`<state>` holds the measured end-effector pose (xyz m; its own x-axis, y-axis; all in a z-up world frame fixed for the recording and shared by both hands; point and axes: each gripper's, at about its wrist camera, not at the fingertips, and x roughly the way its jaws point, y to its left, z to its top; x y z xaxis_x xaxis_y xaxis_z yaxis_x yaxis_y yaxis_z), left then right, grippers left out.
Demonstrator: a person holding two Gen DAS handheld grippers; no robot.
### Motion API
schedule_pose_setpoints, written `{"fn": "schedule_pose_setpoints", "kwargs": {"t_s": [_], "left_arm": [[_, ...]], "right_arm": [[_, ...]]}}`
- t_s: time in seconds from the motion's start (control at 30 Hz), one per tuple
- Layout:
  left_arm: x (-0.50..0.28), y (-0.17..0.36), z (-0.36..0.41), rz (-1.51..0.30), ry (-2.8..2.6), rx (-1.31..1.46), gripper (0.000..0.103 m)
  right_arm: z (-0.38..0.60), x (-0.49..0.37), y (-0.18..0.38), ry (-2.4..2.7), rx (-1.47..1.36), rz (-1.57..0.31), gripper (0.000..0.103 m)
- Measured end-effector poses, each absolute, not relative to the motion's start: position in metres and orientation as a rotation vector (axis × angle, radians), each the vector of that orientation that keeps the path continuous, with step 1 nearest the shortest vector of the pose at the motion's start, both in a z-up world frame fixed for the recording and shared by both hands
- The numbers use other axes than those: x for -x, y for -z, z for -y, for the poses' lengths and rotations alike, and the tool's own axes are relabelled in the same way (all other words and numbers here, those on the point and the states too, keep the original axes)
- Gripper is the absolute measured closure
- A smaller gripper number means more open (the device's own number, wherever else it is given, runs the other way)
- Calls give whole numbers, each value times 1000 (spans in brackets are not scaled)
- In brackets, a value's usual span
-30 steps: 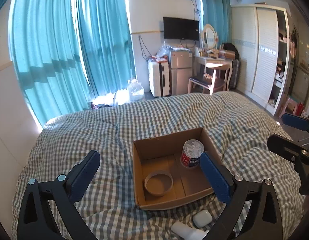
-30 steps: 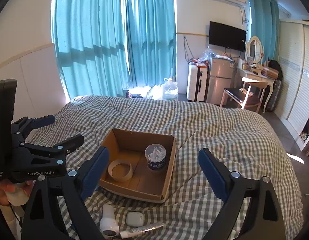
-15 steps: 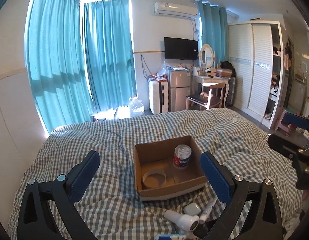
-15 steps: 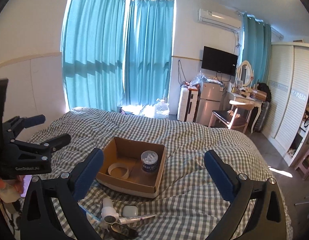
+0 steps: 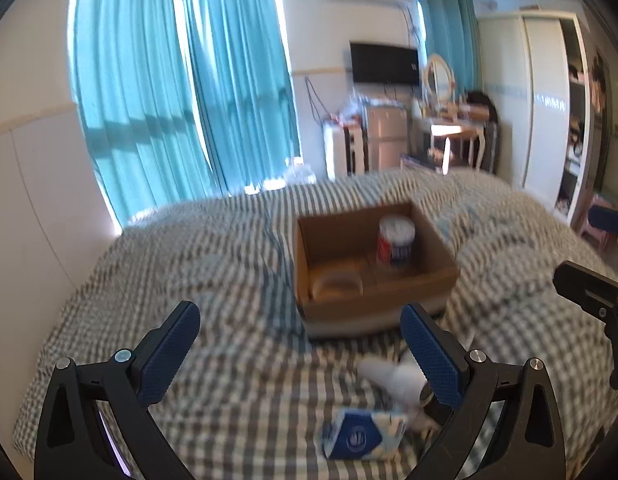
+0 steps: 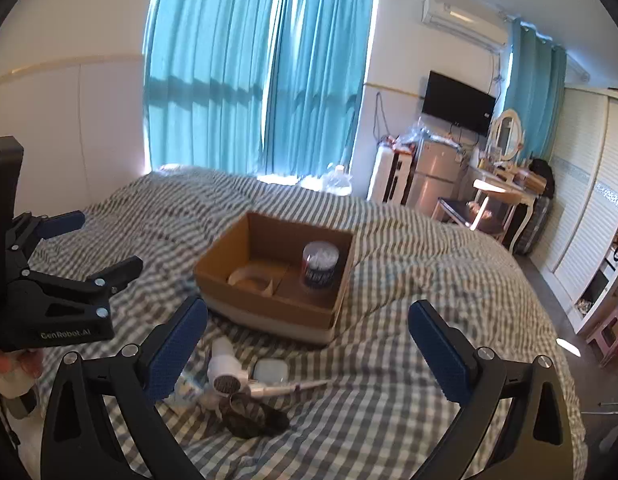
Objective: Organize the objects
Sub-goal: 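Grasp the blue tissue pack with the left gripper while the right grasps the dark visor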
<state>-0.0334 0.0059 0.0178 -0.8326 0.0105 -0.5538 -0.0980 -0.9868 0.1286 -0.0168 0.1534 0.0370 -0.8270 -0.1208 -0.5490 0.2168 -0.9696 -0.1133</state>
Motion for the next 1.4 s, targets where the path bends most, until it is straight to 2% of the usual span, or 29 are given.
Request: {"fn": "schedule_pose_setpoints", "kwargs": {"t_s": [0.4, 0.9, 1.0, 1.07, 1.23, 1.4], "left_arm": [[24, 92, -23, -350, -2770, 1145, 0], [26, 129, -42, -461, -2664, 1253, 0], [28, 129, -37, -411, -2656, 1252, 8], [28, 129, -34, -382, -2654, 1252, 32], [24, 120, -32, -375, -2694, 1227, 33], [21, 101, -19, -285, -2744, 1194, 33]], "right_arm": [[-154, 35, 55, 2764, -1103, -202, 2], [-145, 37, 80, 2728, -1197, -176, 2], [-142, 39, 86, 2728, -1221, -178, 2], [-140, 38, 88, 2721, -1226, -182, 2], [-130, 36, 92, 2689, -1219, -217, 2], [-117, 39, 110, 2633, -1257, -296, 2]]}}
